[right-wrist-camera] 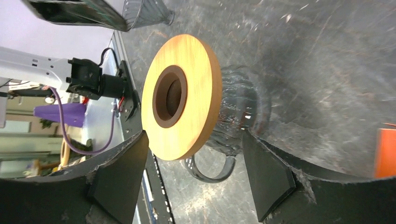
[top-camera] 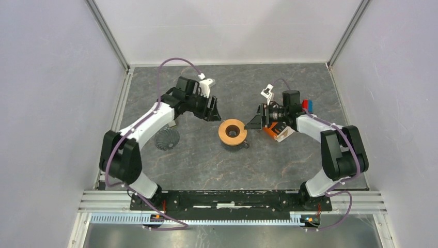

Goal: Place the coffee filter in the dripper

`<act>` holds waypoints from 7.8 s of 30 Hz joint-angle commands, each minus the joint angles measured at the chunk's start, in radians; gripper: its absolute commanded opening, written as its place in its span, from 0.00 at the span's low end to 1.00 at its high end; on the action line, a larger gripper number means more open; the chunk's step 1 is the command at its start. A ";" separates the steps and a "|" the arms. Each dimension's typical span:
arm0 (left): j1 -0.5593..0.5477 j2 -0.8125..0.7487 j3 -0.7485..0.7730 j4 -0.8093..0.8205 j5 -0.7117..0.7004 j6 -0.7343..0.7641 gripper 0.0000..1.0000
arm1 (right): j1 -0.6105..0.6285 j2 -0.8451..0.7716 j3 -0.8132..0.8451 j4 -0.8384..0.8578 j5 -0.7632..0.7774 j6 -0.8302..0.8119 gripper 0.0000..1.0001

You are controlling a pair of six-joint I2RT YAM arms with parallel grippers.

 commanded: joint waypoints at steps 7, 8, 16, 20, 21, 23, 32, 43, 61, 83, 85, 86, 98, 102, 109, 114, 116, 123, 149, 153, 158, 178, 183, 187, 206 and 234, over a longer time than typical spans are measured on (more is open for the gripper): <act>0.085 -0.314 0.057 -0.292 -0.280 0.273 0.91 | -0.086 -0.171 0.110 -0.163 0.017 -0.300 0.80; 0.101 -0.331 0.065 -0.345 -0.309 0.296 0.99 | -0.086 -0.191 0.115 -0.178 0.029 -0.336 0.79; 0.347 -0.425 0.052 -0.665 -0.401 0.482 0.97 | -0.087 -0.333 0.066 -0.178 0.130 -0.461 0.79; 0.459 -0.422 0.037 -0.725 -0.433 0.566 0.90 | -0.086 -0.354 0.022 -0.155 0.118 -0.457 0.79; 0.490 -0.413 0.031 -0.730 -0.432 0.582 0.88 | -0.085 -0.355 0.020 -0.156 0.110 -0.457 0.79; 0.512 -0.391 0.018 -0.729 -0.431 0.596 0.83 | -0.086 -0.354 0.018 -0.158 0.103 -0.455 0.78; 0.526 -0.230 -0.035 -0.623 -0.427 0.590 0.65 | -0.086 -0.363 -0.009 -0.149 0.077 -0.457 0.78; 0.529 -0.070 -0.035 -0.568 -0.366 0.555 0.55 | -0.087 -0.368 -0.029 -0.141 0.065 -0.454 0.77; 0.535 -0.030 0.013 -0.660 -0.233 0.558 0.02 | -0.086 -0.374 -0.030 -0.135 0.070 -0.443 0.76; 0.049 0.178 0.719 -0.877 0.228 0.176 0.02 | -0.091 -0.406 0.182 -0.304 0.177 -0.526 0.75; 0.012 0.235 0.757 -0.860 0.254 0.159 0.02 | -0.092 -0.407 0.198 -0.335 0.191 -0.550 0.75; -0.003 0.268 0.782 -0.861 0.254 0.153 0.02 | -0.094 -0.406 0.206 -0.346 0.190 -0.559 0.75; -0.048 0.325 0.734 -0.750 0.179 0.103 0.02 | -0.050 -0.371 0.208 -0.388 0.086 -0.603 0.72; -0.048 0.333 0.712 -0.752 0.152 0.081 0.02 | -0.024 -0.359 0.207 -0.330 0.076 -0.552 0.70; -0.050 0.313 0.689 -0.762 0.155 0.087 0.02 | 0.029 -0.311 0.224 -0.245 0.063 -0.463 0.68; -0.054 0.302 0.680 -0.760 0.164 0.086 0.02 | 0.077 -0.279 0.238 -0.247 0.074 -0.457 0.68; -0.056 0.302 0.674 -0.759 0.158 0.086 0.02 | 0.089 -0.267 0.244 -0.254 0.085 -0.460 0.67; -0.059 0.302 0.665 -0.757 0.164 0.082 0.02 | 0.108 -0.237 0.259 -0.286 0.103 -0.476 0.67; -0.087 0.346 0.669 -0.743 0.104 0.083 0.02 | 0.144 -0.147 0.256 -0.321 0.198 -0.475 0.31; -0.090 0.361 0.666 -0.742 0.099 0.083 0.02 | 0.151 -0.146 0.263 -0.328 0.223 -0.474 0.27; -0.100 0.375 0.654 -0.735 0.104 0.081 0.02 | 0.156 -0.144 0.281 -0.349 0.240 -0.483 0.22; -0.103 0.404 0.607 -0.723 0.102 0.047 0.02 | 0.178 -0.100 0.280 -0.374 0.301 -0.489 0.17; -0.104 0.418 0.608 -0.723 0.091 0.049 0.02 | 0.186 -0.100 0.272 -0.367 0.323 -0.491 0.16; -0.103 0.432 0.608 -0.723 0.078 0.050 0.02 | 0.202 -0.104 0.255 -0.362 0.356 -0.501 0.15; -0.115 0.434 0.599 -0.716 0.060 0.069 0.02 | 0.214 -0.183 0.091 -0.242 0.416 -0.542 0.10; -0.117 0.463 0.578 -0.687 0.023 0.101 0.02 | 0.239 -0.174 0.032 -0.214 0.484 -0.578 0.08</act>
